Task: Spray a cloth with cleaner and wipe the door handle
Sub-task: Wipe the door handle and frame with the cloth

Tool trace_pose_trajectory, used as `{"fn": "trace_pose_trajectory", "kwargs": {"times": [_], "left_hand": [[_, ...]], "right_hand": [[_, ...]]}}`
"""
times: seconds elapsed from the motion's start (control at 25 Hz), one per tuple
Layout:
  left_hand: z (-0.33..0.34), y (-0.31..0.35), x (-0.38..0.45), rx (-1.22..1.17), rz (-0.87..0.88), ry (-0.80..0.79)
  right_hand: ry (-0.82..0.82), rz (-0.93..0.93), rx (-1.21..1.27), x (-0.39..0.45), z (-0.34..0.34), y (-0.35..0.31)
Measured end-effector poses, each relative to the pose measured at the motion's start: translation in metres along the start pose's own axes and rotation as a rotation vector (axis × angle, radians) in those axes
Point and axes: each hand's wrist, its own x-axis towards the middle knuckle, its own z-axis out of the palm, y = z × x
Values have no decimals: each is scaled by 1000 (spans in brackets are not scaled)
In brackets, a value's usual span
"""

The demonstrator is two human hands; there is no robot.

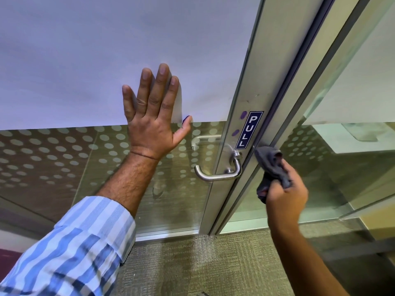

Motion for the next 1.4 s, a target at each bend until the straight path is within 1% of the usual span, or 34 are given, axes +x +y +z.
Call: {"fn": "trace_pose_trajectory", "kwargs": {"times": [0.08, 0.16, 0.24, 0.32, 0.4, 0.6, 0.84, 0.92, 1.0, 1.04, 1.08, 1.12, 1.16, 1.2, 1.28, 1.4], "left_hand": [[0, -1, 0, 0, 3, -12], [0, -1, 0, -2, 3, -24], [0, -1, 0, -1, 1, -30], [1, -2, 0, -3, -2, -27], [2, -1, -1, -8, -4, -24], [4, -2, -3, -18, 14, -15], [5, -2, -4, -30, 11, -18], [5, -3, -4, -26, 13, -24], [4, -3, -4, -20, 13, -33], [3, -3, -4, -20, 12, -34], [3, -3, -4, -19, 13, -34], [3, -3, -4, -16, 15, -35], [3, -3, -4, -14, 17, -36], [3, -3, -4, -11, 16, -38], [3, -3, -4, -7, 11, -41], [4, -3, -3, -3, 11, -43]], "right_hand": [[-166, -33, -211, -15, 21, 6], [-296, -136, -426, -30, 42, 8], [-334, -214, -541, -42, 60, 10], [-332, -238, -665, -45, 68, 12], [-373, -243, -791, -42, 69, 12], [-572, -287, -1058, -43, 61, -4], [-828, -341, -1173, -69, 54, -35], [-899, -377, -1077, -84, 53, -41], [-918, -419, -917, -95, 49, -40], [-927, -392, -816, -95, 45, -40], [-951, -302, -705, -93, 40, -40], [-976, -140, -554, -90, 34, -39], [-968, 68, -352, -85, 28, -38], [-929, 258, -159, -81, 19, -34], [-810, 542, 103, -75, 3, -21], [-640, 817, 424, -66, -19, -1]]}}
